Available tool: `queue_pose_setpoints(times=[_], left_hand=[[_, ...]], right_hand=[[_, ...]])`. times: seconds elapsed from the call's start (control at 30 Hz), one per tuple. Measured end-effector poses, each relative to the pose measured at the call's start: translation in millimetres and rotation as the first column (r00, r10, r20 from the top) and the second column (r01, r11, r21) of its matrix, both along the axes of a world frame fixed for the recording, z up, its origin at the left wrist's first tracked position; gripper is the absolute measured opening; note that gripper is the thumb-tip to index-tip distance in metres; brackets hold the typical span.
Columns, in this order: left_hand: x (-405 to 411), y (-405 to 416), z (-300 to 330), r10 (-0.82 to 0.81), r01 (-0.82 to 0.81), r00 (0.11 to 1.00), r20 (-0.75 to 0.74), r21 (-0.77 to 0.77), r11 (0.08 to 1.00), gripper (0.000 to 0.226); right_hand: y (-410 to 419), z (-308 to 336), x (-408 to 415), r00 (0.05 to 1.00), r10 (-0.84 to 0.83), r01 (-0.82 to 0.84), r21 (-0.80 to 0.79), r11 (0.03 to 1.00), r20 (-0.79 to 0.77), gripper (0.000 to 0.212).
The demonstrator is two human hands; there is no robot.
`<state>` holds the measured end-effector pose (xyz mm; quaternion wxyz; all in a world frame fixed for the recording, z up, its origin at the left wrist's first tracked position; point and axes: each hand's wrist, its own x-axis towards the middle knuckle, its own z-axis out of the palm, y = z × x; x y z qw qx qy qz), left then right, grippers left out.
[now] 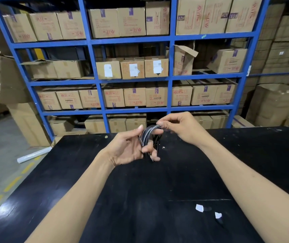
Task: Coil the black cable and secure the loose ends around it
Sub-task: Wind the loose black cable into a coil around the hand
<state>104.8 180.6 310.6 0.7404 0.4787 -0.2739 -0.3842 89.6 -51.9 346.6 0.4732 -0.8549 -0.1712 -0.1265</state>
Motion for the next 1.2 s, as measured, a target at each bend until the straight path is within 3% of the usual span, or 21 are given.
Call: queue_pose_setpoints(times=[0.2,0.3,0.4,0.5,0.63,0.77,0.93,1.03,1.13,1.2], left_hand=[[-2.3,-8.8,-0.5,0.088,-0.112,0.991,-0.097,-0.27,0.956,0.037],[-2.1,-11.9,-1.0,0.128,-0.177,0.978,-0.166,-0.327,0.928,0.038],[-4.2,-17.7,-1.4,0.199,-0.262,0.958,-0.206,-0.347,0.9,0.042],[-5.1,-23.2,-0.2,0.169,-0.242,0.961,-0.219,-0.369,0.897,0.046],[-2.8,-23.7,-1.5,0.03,-0.126,0.973,-0.229,-0.418,0.899,0.049],[-0.3,-20.2,-2.1,-0.082,-0.024,0.973,-0.218,-0.446,0.895,0.048],[-0.7,-17.0,3.4,0.025,-0.088,0.983,-0.182,-0.347,0.934,0.05],[-1.0,-15.7,7.2,0.213,-0.216,0.976,-0.04,-0.173,0.961,0.051],[-2.3,-12.0,6.3,0.37,-0.372,0.925,0.08,0.005,0.928,0.046],[-4.8,-13.0,7.7,0.439,-0.45,0.888,0.137,0.058,0.891,0.048]], right_hand=[[16.4,-32.1,-14.9,0.999,-0.036,0.034,0.145,0.989,0.01,0.027],[23.4,-38.0,-23.0,1.0,-0.018,0.014,0.213,0.977,0.015,0.039],[28.5,-36.1,-26.8,1.0,0.002,-0.003,0.305,0.952,0.003,0.037],[34.4,-34.7,-25.5,0.999,-0.032,0.025,0.411,0.911,0.011,0.028],[42.8,-34.5,-27.1,0.998,-0.064,0.062,0.381,0.923,-0.008,0.015],[45.1,-34.7,-27.3,0.997,-0.029,0.05,0.363,0.93,-0.065,0.017],[43.9,-27.7,-30.6,0.996,0.004,0.044,0.513,0.857,-0.093,0.009],[37.6,-20.6,-31.9,0.993,0.004,0.071,0.613,0.787,-0.12,0.013],[30.6,-19.7,-29.8,0.991,-0.089,0.129,0.548,0.827,-0.098,0.019],[29.8,-20.9,-29.5,0.982,-0.174,0.187,0.424,0.886,-0.07,0.018]])
